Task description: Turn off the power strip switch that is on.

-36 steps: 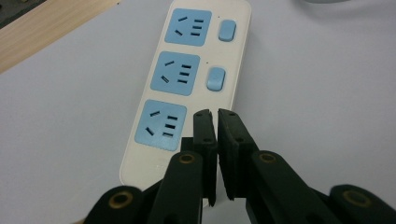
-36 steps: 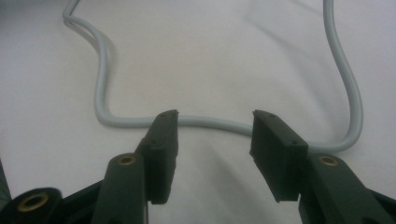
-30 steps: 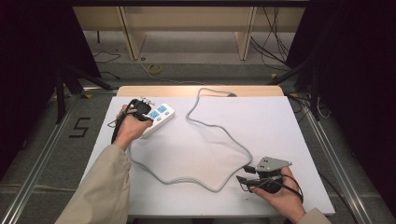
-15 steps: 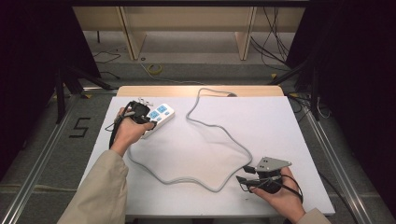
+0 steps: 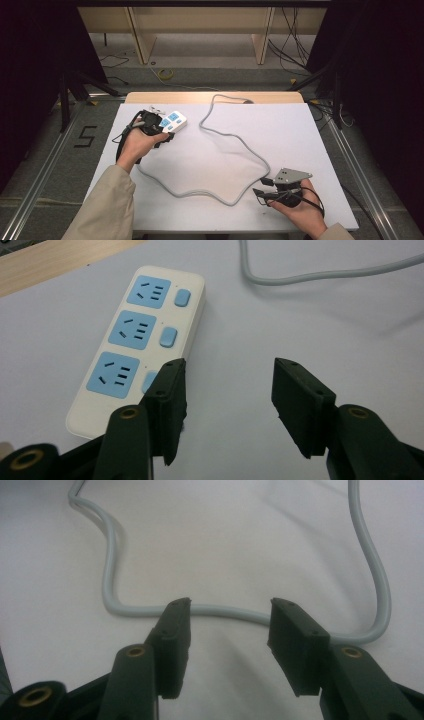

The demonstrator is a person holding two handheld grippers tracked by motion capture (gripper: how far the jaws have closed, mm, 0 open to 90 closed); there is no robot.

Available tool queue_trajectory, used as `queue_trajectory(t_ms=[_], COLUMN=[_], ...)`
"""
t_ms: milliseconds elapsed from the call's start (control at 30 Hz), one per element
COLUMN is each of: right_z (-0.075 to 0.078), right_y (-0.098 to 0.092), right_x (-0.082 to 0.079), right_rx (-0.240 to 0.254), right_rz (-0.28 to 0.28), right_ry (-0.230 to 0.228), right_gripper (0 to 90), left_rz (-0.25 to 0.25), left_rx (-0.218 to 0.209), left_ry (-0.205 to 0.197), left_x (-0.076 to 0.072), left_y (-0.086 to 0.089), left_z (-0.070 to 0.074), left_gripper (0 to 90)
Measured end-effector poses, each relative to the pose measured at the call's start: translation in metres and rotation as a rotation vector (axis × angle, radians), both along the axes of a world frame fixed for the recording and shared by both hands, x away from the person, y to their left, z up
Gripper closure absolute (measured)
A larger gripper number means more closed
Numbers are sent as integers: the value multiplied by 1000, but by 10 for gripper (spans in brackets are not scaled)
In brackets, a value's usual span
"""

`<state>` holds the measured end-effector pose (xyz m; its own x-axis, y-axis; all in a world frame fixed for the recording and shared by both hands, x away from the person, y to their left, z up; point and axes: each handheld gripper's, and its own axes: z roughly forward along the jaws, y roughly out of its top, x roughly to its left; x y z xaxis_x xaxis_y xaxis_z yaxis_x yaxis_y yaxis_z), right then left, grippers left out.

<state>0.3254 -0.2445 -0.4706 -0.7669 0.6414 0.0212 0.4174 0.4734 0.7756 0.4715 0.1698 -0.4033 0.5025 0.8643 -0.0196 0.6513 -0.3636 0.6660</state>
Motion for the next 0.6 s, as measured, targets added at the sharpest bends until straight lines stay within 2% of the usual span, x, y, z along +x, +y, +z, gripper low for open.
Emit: queue_trajectory(t_ms=[233,600], right_z=[0,0], right_y=[0,0], right_x=[0,0], right_rx=[1,0], right_rz=[0,3], right_ry=[0,-3], right_gripper=[521,520], left_rz=[-27,-74], left_rx=[-13,4], left_ry=[-11,-36], left_x=[-11,-26], left_y=[-4,-12], left_z=[1,3], left_gripper=[431,421])
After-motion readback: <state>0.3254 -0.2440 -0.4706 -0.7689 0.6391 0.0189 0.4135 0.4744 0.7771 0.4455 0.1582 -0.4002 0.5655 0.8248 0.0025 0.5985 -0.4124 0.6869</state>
